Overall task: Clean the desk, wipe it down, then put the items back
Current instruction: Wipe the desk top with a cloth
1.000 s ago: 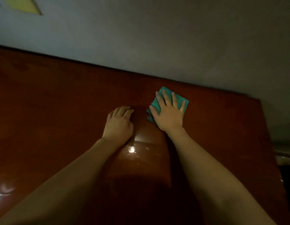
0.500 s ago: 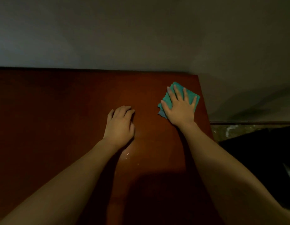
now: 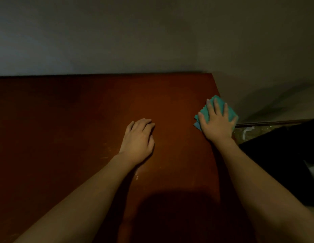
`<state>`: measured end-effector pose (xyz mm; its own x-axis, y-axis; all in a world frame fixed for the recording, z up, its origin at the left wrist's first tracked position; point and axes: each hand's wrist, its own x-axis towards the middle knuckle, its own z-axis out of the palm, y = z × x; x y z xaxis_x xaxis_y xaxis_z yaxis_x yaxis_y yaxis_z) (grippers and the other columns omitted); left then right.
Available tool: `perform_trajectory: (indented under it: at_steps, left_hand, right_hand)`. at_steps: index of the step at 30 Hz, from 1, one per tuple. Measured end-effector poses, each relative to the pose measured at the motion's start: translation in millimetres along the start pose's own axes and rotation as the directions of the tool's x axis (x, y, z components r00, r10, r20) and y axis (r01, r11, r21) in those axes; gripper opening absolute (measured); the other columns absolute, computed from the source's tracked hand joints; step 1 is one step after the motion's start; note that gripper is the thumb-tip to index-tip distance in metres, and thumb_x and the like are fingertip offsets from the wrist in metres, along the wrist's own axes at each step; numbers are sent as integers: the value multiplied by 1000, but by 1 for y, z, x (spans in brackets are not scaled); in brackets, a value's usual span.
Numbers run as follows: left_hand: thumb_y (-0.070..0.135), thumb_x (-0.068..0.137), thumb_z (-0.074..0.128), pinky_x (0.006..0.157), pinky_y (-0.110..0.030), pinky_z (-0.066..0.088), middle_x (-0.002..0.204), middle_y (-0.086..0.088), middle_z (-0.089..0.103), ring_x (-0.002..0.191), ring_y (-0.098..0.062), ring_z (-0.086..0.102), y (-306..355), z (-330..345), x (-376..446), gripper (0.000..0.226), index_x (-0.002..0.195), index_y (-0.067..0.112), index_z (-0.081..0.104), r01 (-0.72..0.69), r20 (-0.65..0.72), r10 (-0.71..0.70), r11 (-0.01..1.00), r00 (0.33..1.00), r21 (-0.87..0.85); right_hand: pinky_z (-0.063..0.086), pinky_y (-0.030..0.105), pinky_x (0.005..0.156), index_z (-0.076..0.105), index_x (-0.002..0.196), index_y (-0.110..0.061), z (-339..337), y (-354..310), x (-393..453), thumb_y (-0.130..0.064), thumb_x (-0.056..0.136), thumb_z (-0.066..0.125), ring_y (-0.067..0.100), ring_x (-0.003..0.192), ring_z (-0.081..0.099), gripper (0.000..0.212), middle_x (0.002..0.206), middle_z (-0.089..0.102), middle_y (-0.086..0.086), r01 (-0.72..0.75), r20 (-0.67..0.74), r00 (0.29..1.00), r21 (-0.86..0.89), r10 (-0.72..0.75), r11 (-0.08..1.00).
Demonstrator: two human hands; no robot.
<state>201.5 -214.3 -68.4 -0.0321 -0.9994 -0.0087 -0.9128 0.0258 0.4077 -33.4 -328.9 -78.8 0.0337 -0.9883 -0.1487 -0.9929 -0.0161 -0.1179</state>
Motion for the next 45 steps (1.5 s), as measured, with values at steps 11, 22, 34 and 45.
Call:
perform_trajectory:
  at_steps: [11, 22, 34, 45]
  left_hand:
    - [25, 95, 44, 116, -34, 6, 146, 0, 38, 139, -14, 27, -133, -55, -77, 45, 139, 14, 44, 183, -78, -185, 983, 980, -23]
    - [35, 87, 35, 115, -34, 12, 143, -2, 43, 137, -20, 32, -344, -150, -201, 54, 135, 14, 47, 444, -178, -440, 896, 880, -18]
    - [43, 85, 38, 112, -38, 20, 143, -1, 44, 136, -20, 33, -530, -235, -348, 58, 136, 17, 46, 704, -246, -680, 710, 690, 12]
    - [56, 82, 22, 111, -38, 22, 144, 0, 42, 137, -18, 32, -610, -266, -418, 72, 139, 18, 43, 785, -290, -756, 619, 587, -26]
  right_hand:
    - [-4, 62, 113, -9, 151, -19, 28, -195, -62, -61, 95, 19, 25, 146, -11, 75, 160, -9, -2, 180, 54, 983, -63, -177, 982]
    - [-5, 61, 112, -5, 151, -20, 72, -482, -122, -60, 94, 17, 26, 146, -12, 73, 160, -9, -2, 550, 123, 835, -134, -537, 824]
    - [-1, 63, 111, 0, 152, -20, 121, -772, -197, -60, 95, 18, 28, 146, -7, 72, 160, -2, -1, 823, 157, 568, -137, -808, 552]
    - [2, 62, 113, 1, 152, -21, 148, -910, -251, -60, 95, 18, 27, 147, -5, 71, 160, 0, -1, 910, 174, 411, -139, -895, 390]
